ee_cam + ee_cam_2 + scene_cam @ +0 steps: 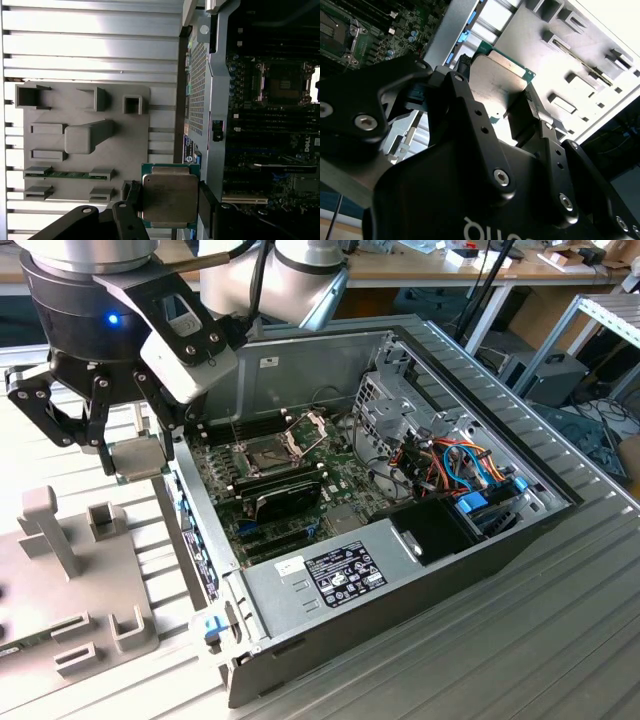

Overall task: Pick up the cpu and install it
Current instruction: 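Pick up the cpu and move it towards the insertion slot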

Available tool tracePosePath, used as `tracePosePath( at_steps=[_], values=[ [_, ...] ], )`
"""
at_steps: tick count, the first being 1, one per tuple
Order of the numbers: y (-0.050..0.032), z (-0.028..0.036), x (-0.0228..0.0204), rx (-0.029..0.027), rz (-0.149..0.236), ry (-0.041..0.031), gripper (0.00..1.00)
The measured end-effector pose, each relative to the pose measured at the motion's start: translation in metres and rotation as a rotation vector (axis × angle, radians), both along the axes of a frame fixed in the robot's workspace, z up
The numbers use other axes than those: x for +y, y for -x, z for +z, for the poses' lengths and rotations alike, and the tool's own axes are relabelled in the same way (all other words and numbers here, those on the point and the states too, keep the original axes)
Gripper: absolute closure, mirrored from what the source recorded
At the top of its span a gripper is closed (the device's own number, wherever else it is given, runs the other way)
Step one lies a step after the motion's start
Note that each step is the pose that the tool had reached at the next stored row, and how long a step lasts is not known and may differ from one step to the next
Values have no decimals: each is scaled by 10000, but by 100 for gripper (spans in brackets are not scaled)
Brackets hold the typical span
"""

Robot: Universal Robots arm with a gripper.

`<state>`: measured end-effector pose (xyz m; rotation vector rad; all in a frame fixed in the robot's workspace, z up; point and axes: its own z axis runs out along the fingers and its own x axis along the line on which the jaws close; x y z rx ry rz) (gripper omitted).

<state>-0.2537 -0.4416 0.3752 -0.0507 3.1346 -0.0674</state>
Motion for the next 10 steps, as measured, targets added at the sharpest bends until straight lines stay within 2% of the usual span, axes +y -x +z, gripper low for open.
tracePosePath(
  at_steps=[5, 10],
  values=[
    [-5, 1, 0, 1, -1, 2, 45],
    [-94, 0, 0, 0, 0, 0, 45]
  ],
)
